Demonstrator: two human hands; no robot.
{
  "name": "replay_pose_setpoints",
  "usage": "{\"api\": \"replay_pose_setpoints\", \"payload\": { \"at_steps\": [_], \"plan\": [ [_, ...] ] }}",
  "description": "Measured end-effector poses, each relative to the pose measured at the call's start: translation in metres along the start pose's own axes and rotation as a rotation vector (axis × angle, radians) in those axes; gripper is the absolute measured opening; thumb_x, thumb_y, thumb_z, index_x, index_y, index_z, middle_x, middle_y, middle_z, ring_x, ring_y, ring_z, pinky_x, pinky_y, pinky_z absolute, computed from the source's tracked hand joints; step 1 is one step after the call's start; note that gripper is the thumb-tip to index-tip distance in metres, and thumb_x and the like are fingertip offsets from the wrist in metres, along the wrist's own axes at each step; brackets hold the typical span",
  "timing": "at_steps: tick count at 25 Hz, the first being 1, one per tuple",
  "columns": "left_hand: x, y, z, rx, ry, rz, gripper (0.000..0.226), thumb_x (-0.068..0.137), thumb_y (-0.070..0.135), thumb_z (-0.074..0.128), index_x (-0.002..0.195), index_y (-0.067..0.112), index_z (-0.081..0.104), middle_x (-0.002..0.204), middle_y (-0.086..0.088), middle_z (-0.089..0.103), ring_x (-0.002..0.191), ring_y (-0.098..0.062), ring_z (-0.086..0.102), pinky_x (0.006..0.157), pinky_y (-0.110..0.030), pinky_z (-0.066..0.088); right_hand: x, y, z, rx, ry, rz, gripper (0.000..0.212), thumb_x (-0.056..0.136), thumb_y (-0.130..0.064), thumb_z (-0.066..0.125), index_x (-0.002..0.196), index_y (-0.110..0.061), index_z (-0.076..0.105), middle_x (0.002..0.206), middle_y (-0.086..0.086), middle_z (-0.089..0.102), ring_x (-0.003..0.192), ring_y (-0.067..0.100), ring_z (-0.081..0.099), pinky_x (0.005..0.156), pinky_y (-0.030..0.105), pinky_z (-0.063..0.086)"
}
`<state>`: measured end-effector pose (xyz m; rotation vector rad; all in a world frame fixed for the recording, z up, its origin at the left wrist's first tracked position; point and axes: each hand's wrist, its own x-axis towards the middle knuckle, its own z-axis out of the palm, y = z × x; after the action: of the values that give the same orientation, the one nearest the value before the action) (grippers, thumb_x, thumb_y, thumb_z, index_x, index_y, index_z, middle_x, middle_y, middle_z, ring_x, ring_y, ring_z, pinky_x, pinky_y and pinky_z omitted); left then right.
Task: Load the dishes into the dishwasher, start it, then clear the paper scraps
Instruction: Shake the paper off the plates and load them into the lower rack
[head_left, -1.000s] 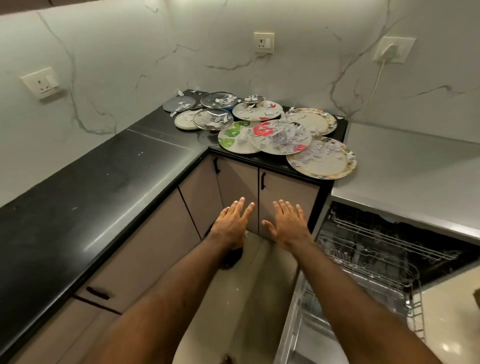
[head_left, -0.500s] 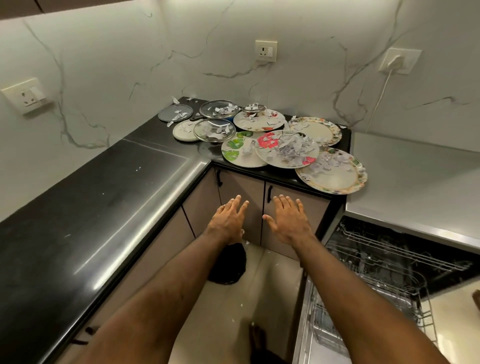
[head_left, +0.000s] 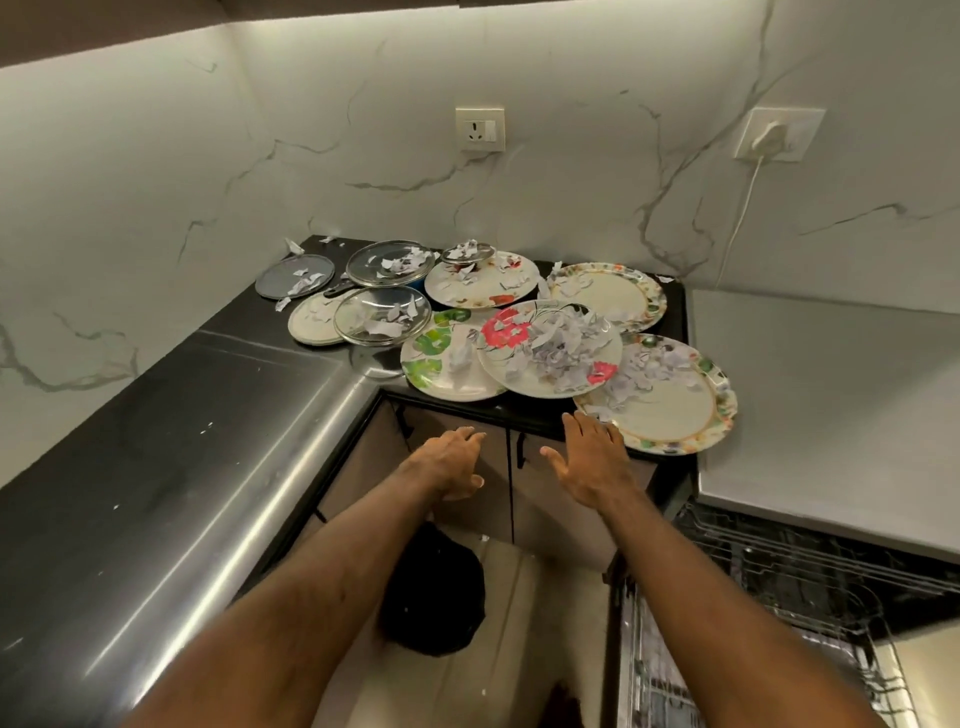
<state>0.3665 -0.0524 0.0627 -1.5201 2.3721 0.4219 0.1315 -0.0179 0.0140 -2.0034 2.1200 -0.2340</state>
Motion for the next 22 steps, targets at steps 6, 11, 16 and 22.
{"api": "replay_pose_setpoints", "payload": {
  "at_steps": [6,11,16,22],
  "plan": [
    [0.085,0.001,-0.027,-0.063,-0.017,-0.006,0.084,0.095,0.039,0.067,0.163,0.021,0.022,0.167,-0.005,0.024,0.149,-0.03,0.033,0.119,-0.048,0.037,0.07,0.05,-0.007,-0.022,0.016,-0.003,0.066,0.103,-0.058,0.047,0.152,-0.014,0.044,0.155,0.01,0.048,0.144,0.03,0.041,0.122,0.047,0.028],
    [0.145,-0.001,-0.042,-0.113,0.04,0.0,0.079,0.094,0.038,0.069,0.16,0.018,0.029,0.164,-0.006,0.029,0.147,-0.028,0.036,0.116,-0.049,0.041,0.119,0.059,-0.009,0.023,0.001,0.037,0.068,0.103,-0.056,0.05,0.154,-0.012,0.041,0.158,0.012,0.044,0.145,0.032,0.041,0.121,0.046,0.03],
    [0.206,-0.023,-0.049,-0.205,0.11,-0.017,0.079,0.096,0.039,0.066,0.16,0.019,0.025,0.168,-0.008,0.02,0.15,-0.033,0.033,0.117,-0.051,0.039,0.16,0.07,-0.004,0.091,0.05,0.065,0.064,0.104,-0.051,0.049,0.155,-0.013,0.041,0.16,0.012,0.043,0.146,0.032,0.04,0.12,0.045,0.03],
    [0.263,-0.059,-0.053,-0.558,0.208,-0.294,0.064,0.094,0.038,0.068,0.143,0.006,0.044,0.141,-0.02,0.045,0.121,-0.039,0.057,0.1,-0.045,0.051,0.194,0.077,0.007,0.204,0.032,0.111,0.076,0.103,-0.063,0.045,0.162,-0.018,0.031,0.168,0.007,0.032,0.153,0.026,0.031,0.124,0.042,0.027]
  ]
}}
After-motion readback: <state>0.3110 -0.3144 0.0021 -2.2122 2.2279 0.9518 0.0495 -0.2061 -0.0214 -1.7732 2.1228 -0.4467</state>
